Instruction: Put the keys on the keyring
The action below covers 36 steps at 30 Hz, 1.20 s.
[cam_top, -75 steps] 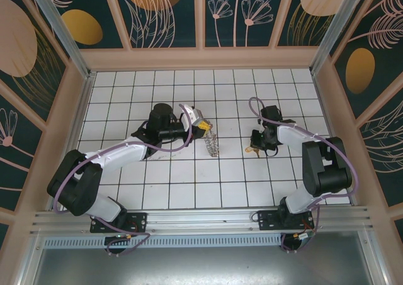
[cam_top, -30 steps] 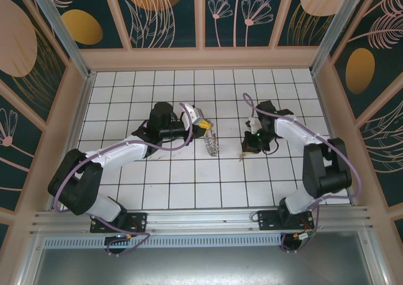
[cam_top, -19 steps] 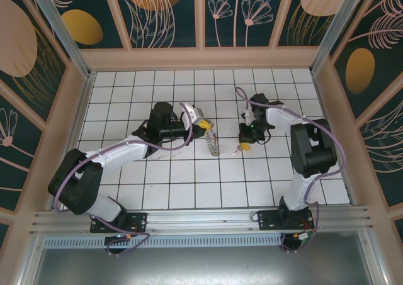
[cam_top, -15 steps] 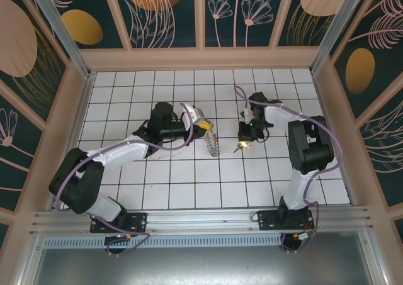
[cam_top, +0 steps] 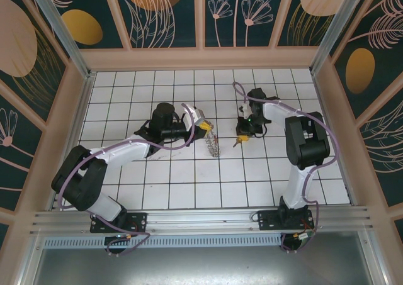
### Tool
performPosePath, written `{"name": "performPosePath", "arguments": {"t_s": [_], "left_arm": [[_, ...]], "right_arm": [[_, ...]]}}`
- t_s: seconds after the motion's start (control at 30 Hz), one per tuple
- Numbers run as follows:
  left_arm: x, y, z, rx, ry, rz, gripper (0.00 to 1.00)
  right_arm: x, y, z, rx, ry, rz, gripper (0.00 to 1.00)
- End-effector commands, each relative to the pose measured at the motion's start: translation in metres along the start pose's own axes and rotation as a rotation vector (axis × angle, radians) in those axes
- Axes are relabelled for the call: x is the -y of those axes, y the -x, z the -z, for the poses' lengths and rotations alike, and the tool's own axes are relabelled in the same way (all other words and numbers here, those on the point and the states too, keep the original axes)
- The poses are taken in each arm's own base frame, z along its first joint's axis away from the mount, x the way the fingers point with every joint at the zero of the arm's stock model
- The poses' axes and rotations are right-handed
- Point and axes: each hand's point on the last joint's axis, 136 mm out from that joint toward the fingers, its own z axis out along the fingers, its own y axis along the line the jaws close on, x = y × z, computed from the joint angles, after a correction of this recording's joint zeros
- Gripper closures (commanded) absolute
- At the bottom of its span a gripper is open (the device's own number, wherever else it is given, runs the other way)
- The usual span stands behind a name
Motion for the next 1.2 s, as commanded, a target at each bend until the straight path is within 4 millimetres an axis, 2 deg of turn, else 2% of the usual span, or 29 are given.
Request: {"name": "performPosePath", "arguments": {"t_s": [0.0,0.13,0.37,0.7,0.97,1.17], "left_arm": [[0.005,0.022,-0.001,0.059,-0.025,-0.037,1.00],[0.004,0.021,-0.002,0.059,-0.027,-0.035,1.00],[0.004,0.021,-0.002,0.058,-0.023,-0.037,1.00],[0.005,0.021,-0.001,0.058,-0.023,-0.036,1.00],[0.004,0.021,-0.001,0.059,-0.020,-0.037,1.00],[0.004,0.022,-0.001,0.061,-0.021,-0.037,1.00]], "right_arm": [[0.002,0.011,0.012,0.052,-0.030,0.009,0.84],[0.002,0.013,0.019,0.082,-0.050,0.002,0.81],[-0.003,0.011,0.019,0.093,-0.049,-0.003,0.80],[-0.001,0.000,0.010,0.070,-0.077,0.000,0.77],[-0.009,-0.001,0.009,0.066,-0.072,0.020,0.76],[-0.002,-0.005,0.007,0.052,-0.112,0.015,0.77]]}}
